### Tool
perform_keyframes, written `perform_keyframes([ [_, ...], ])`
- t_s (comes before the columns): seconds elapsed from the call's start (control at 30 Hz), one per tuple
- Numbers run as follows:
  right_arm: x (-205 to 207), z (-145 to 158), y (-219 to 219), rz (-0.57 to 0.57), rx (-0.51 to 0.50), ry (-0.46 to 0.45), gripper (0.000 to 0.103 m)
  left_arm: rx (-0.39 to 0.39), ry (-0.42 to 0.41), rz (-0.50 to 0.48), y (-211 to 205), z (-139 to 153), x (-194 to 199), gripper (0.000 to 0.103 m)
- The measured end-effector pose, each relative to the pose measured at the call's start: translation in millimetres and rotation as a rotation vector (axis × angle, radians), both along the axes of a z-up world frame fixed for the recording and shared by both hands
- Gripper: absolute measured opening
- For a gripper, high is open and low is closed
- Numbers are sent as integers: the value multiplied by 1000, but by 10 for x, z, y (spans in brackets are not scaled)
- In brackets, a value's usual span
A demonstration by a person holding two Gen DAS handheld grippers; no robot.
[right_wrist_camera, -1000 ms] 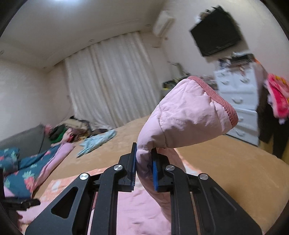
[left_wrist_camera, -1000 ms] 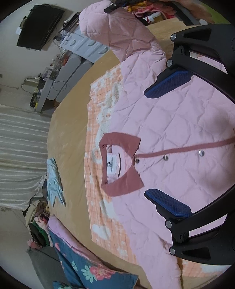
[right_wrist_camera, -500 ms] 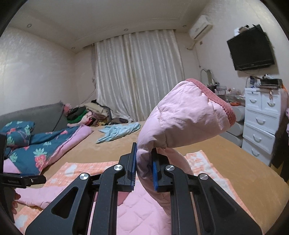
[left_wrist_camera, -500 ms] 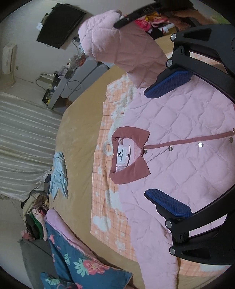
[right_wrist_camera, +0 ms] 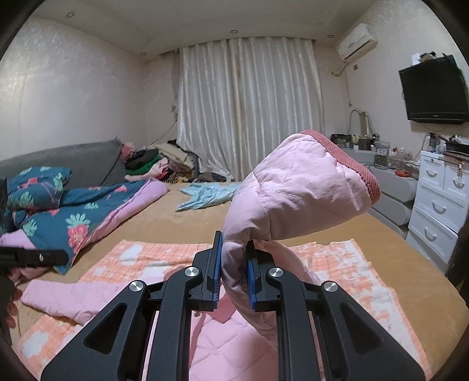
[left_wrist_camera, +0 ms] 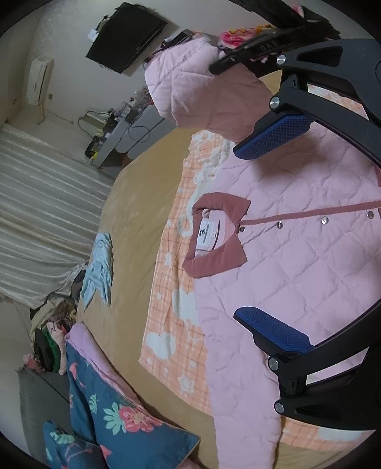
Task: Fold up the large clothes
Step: 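Lift the sleeve with the right tool and carry it across the jacket body, then lay the sleeve over the jacket front and open the right tool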
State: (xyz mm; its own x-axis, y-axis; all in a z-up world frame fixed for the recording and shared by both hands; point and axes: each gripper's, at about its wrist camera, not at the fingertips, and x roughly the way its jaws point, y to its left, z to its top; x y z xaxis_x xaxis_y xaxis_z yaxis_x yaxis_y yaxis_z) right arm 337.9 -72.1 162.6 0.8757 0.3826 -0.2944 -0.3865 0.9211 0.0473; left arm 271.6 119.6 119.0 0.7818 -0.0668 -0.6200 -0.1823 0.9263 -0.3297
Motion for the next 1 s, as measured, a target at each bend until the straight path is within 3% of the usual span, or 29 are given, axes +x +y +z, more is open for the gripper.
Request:
perform_keyframes([
  [0.6, -22, -930, 1080, 145, -164, 143, 13, -78, 28, 27, 457, -372, -107, 95],
  [1.0, -70, -1703, 1699, 268, -253, 327, 19, -175, 47, 6, 578, -716, -106, 95],
])
